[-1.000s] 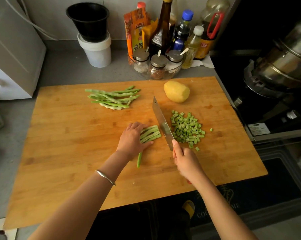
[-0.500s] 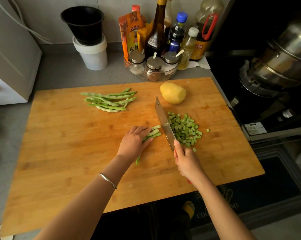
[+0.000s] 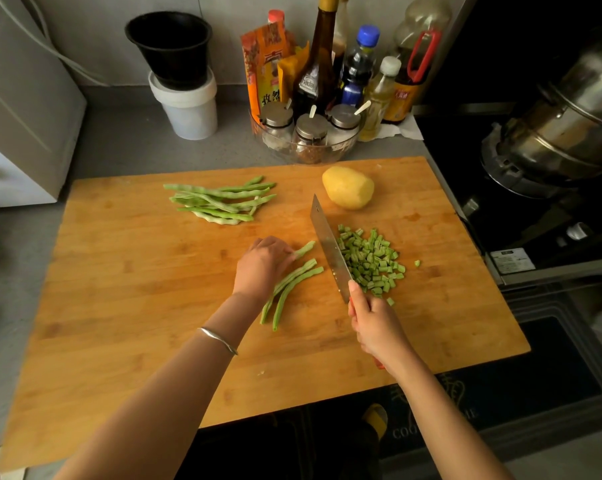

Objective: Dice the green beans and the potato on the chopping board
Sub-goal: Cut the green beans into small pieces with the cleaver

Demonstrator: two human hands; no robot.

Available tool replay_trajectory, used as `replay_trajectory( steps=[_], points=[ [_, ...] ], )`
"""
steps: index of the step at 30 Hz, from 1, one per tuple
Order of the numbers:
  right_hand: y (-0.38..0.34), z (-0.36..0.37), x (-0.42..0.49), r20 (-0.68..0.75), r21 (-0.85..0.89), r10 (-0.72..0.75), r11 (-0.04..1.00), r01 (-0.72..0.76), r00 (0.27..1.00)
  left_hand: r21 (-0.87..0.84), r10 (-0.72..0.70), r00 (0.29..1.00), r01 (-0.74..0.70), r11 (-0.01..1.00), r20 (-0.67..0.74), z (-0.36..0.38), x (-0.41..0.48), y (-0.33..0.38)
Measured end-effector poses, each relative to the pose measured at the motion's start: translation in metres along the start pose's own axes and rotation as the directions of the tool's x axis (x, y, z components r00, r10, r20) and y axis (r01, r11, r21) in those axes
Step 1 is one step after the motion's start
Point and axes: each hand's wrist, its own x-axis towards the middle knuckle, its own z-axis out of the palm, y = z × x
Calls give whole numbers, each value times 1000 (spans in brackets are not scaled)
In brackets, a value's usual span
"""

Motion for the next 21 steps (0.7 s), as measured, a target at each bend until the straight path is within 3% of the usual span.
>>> replay_trajectory(
  steps=[4, 11, 15, 18, 21],
  points=[
    [0, -1, 0, -7, -9, 5, 1000, -5, 1000, 39, -71, 996, 69, 997, 50, -5, 8, -4],
    [1, 0, 0, -4, 5, 8, 1000, -8, 1000, 59, -76, 996, 73, 996, 38, -9, 5, -5],
    [0, 0, 0, -3, 0, 5, 1000, -5, 1000, -101, -193, 979, 198, 975, 60, -9, 9, -4],
    [0, 0, -2, 1, 8, 1, 1000, -1, 1000, -177, -218, 975, 207, 962, -44, -12, 11, -3],
    [-1, 0, -1, 3, 7, 7, 1000, -7, 1000, -206, -110, 980, 75, 976, -166, -17, 9, 6]
  ],
)
